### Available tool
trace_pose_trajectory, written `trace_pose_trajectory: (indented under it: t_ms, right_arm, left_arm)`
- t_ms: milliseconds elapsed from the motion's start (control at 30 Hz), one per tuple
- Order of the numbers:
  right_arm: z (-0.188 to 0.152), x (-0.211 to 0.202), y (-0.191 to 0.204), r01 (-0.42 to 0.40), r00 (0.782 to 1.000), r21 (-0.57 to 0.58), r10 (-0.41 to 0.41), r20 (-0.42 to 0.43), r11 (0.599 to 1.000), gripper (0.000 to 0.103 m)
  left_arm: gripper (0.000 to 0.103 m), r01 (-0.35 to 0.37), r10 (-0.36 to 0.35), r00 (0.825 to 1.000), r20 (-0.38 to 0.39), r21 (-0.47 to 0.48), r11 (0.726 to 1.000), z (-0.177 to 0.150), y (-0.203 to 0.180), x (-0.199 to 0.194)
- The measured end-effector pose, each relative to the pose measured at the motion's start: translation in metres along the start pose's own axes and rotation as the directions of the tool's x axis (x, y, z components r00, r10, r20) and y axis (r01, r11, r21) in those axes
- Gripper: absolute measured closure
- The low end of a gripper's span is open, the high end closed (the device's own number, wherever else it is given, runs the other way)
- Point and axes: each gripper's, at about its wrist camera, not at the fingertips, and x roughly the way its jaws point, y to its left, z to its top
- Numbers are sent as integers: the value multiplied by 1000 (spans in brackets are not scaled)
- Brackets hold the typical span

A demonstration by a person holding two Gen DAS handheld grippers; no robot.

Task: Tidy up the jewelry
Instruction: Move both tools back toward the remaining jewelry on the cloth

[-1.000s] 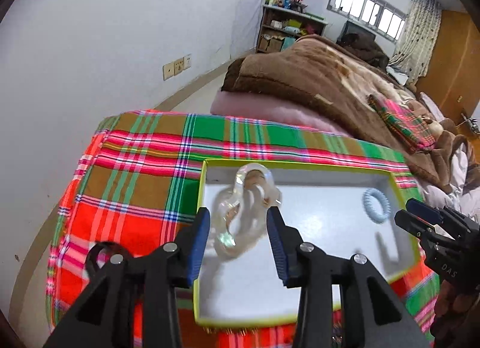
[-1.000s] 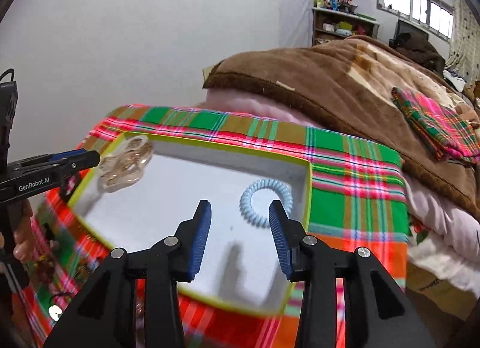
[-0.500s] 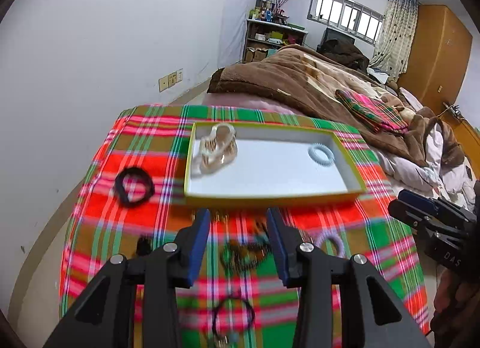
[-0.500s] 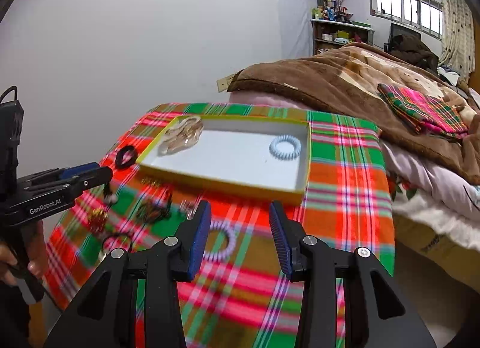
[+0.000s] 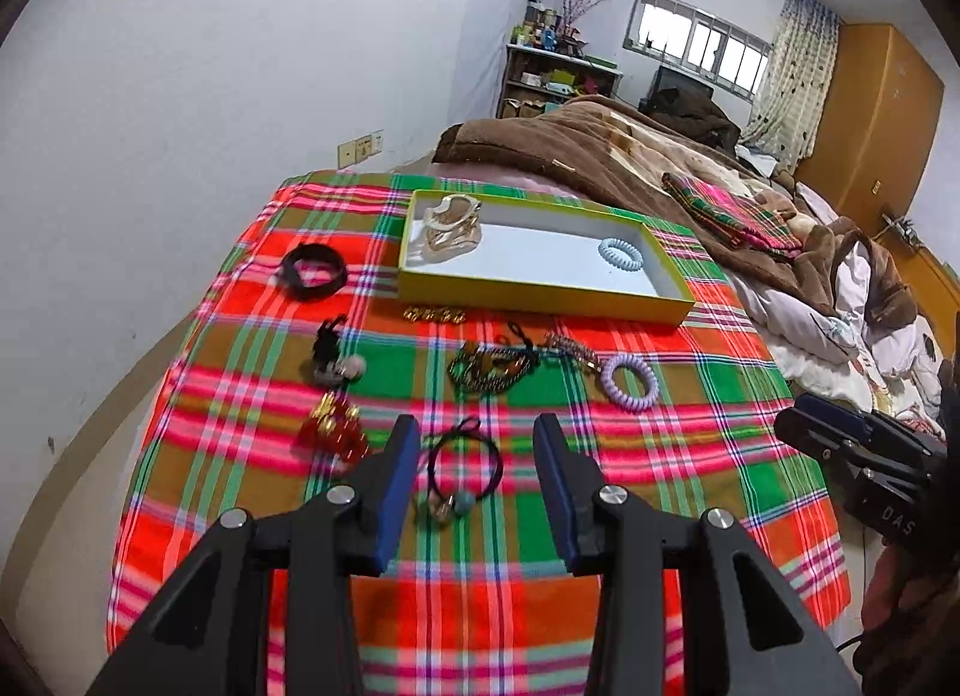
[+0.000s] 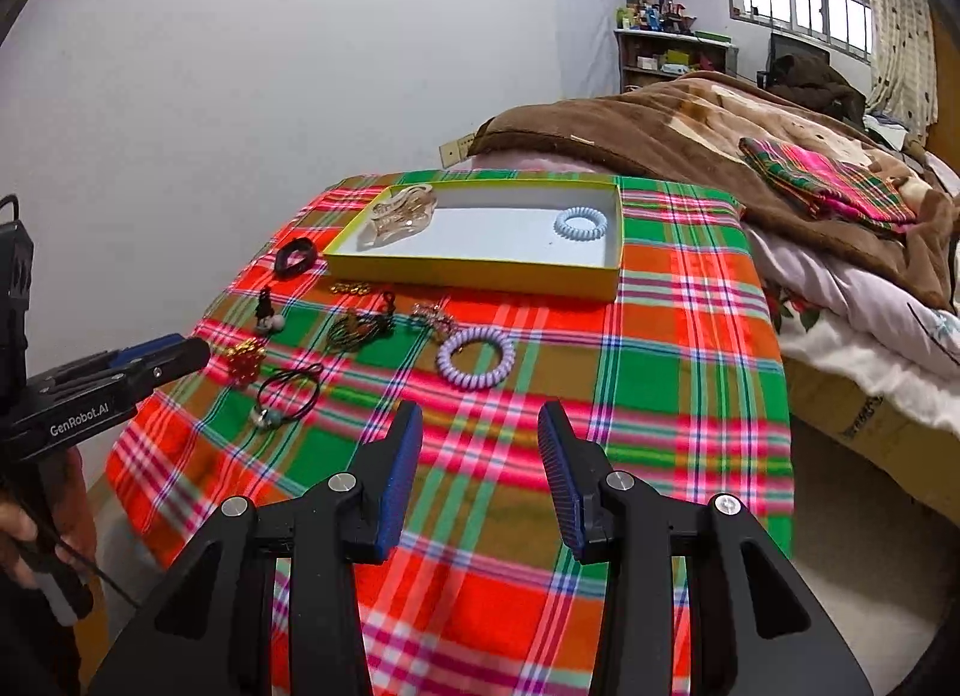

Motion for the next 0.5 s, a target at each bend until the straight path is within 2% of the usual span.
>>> trace_pose_trajectory:
  t_ms: [233, 500]
  right_arm:
    - [-10, -4, 7, -18, 1000, -11, 18, -4, 1000, 62]
    - [-12, -2, 7, -18, 1000, -8, 17, -21, 1000, 62]
  left_arm:
    - [62, -6, 6, 1000, -3, -16, 1000, -24, 4, -16]
    - [62, -22, 22, 1000, 1, -40, 999, -30, 18, -22]
